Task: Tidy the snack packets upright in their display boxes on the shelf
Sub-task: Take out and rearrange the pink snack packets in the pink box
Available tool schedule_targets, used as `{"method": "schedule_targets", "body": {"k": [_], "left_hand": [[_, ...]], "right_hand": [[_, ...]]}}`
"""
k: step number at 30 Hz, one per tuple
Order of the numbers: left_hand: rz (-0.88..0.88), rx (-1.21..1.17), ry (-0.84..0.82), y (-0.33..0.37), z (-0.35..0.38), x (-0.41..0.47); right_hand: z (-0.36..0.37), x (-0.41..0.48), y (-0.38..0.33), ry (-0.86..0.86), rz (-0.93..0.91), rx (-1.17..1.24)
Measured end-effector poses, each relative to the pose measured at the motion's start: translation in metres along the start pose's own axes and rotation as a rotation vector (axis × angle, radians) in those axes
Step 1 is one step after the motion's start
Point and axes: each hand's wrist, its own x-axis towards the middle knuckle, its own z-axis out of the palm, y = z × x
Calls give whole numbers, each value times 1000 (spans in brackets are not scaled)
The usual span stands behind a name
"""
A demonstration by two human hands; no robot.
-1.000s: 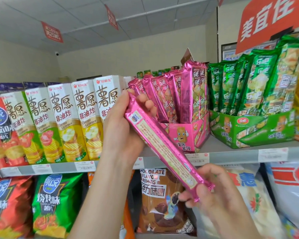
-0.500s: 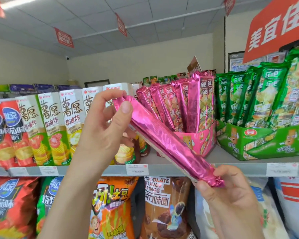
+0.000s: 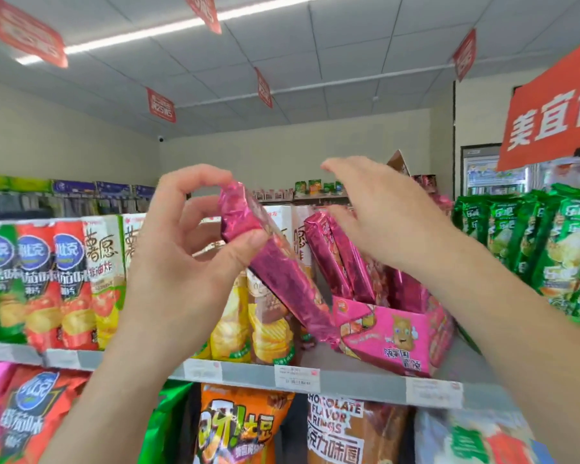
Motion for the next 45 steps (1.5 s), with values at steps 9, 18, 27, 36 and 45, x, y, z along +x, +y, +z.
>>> {"method": "schedule_targets", "body": {"k": [9,18,27,36,45], "left_hand": [[88,-57,-128,4,12,46],[163,187,-206,6,39,77],[174,400,-325,-16,76,92],[156,513,-427,-38,107,90],[193,805,-561,-54,119,88]], "right_hand": [[17,16,25,-247,-100,-478],[-13,3,51,-277,-117,-332],[-14,-12,61,-233,13,-203],[0,-7,64,-146,69,-97],[7,-9,71,-153,100,-148]]}}
